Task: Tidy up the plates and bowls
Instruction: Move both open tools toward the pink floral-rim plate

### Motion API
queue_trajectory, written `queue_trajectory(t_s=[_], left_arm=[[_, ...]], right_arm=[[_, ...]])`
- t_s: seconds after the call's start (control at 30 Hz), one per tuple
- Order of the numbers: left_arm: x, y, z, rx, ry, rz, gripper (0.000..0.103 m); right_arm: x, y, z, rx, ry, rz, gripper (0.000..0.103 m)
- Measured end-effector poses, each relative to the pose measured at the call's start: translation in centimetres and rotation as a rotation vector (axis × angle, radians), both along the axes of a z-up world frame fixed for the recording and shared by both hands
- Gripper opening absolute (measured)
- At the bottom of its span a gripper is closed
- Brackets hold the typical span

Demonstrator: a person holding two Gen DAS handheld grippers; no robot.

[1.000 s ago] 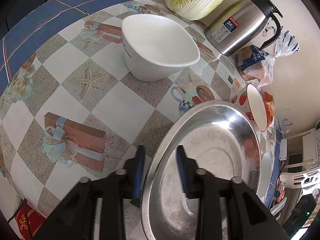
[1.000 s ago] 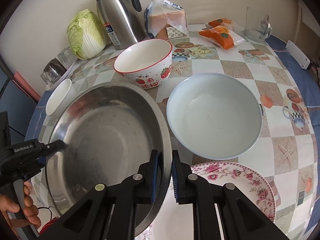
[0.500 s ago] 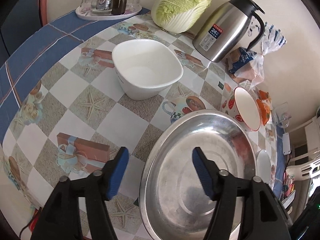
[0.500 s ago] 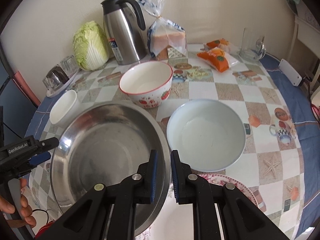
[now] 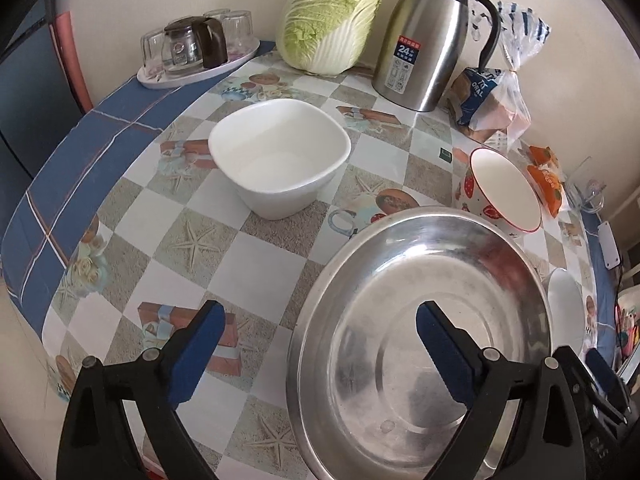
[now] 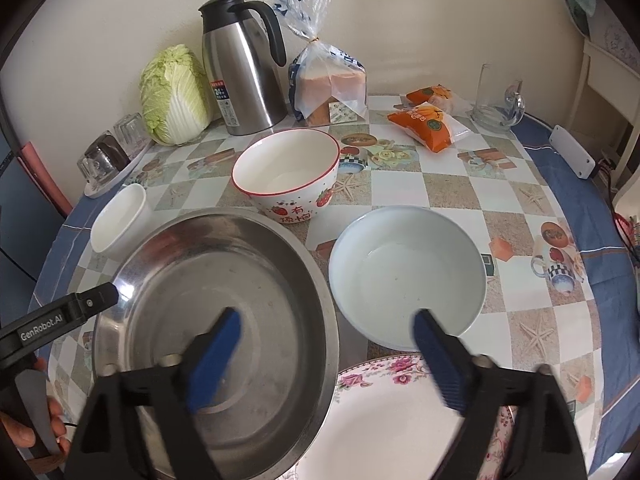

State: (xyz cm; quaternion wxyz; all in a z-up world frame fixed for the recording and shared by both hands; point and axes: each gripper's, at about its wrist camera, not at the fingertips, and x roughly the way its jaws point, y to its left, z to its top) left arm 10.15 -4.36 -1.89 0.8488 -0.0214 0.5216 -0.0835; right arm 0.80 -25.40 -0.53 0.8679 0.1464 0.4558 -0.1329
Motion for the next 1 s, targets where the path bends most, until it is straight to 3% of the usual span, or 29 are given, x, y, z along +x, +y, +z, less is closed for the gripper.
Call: queue_trajectory(t_s=[0.27, 0.5, 0.7, 1.0], left_arm=[[-0.2, -0.4, 0.6, 0.013, -0.052, -0.02, 0.097], [-1.3, -1.0, 2.8, 0.014, -0.163, -0.038, 0.097], [-2.5, -2.1, 3.8, -0.038, -0.19, -0.061, 0.097], [-6.5, -5.7, 5.7, -0.154, -0.263, -0.183, 0.097]], right_arm=[[-0.2, 0.2, 0.5, -0.053, -0.032, -0.004, 0.103], [-0.9, 0.1, 1.6, -0.116, -0.092, -0.034, 0.103], [-2.7, -0.3, 3.2, -0.185, -0.161, -0.059, 0.103], [-6.8, -2.7, 3.5, -0.166, -0.14, -0.116, 0.103]])
